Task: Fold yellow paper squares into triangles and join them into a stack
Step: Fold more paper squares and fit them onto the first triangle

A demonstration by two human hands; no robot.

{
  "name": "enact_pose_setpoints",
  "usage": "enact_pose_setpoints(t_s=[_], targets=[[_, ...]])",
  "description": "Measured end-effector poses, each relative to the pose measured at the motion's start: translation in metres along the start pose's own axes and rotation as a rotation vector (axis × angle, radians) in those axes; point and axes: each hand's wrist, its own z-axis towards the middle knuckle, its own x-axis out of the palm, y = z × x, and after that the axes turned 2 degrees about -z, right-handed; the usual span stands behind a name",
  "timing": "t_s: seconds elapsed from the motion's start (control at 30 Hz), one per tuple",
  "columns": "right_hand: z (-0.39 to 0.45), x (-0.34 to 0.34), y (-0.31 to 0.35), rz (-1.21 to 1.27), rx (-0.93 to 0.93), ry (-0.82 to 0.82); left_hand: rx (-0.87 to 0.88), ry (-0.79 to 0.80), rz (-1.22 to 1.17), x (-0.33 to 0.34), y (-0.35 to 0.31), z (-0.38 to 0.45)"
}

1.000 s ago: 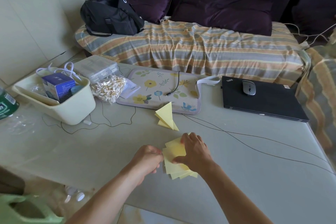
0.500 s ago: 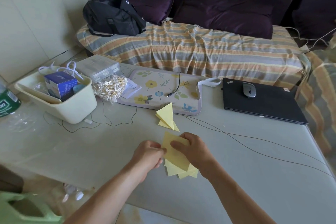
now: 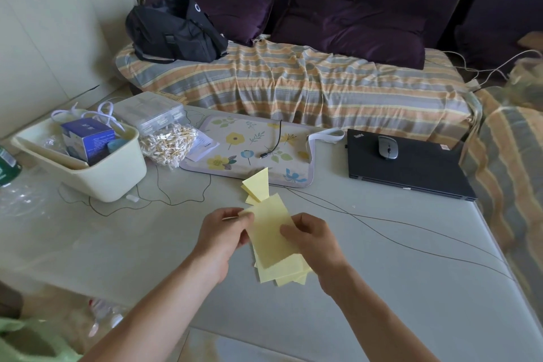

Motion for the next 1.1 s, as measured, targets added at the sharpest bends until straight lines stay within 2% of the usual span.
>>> enact_pose_setpoints(t_s=[0.1,0.23,0.4,0.53,0.67,1.0,1.1], targets=[[-0.006,0.001,-0.001,-0.012,0.001,0.039,0.05,0.01,-0.054,0.001,-0.003,-0.003],[-0.008,0.0,-0.006,0.027,-0.021,0.006,0.101,0.049,0.009,0.006,0.001,-0.008],[-0.009,-0.002,-0.009,0.072,-0.048,-0.05,-0.014,0.124,0.06,0.013,0.006,-0.013],[-0.009,-0.002,-0.009,0.034,-0.143,-0.082,-0.049,0.07,0.041,0.015,0.006,-0.01],[-0.012,-0.002,0.001,0.078,-0.275,-0.011,-0.083,0.04,-0.007,0.014,0.002,-0.006],[-0.008,0.008,-0.008,-0.149,-0.401,0.025,-0.103,0.146,-0.107,0.014,-0.003,-0.003],[-0.007,0.009,-0.01,-0.188,-0.396,0.024,-0.054,0.202,-0.004,0.012,-0.003,-0.003]])
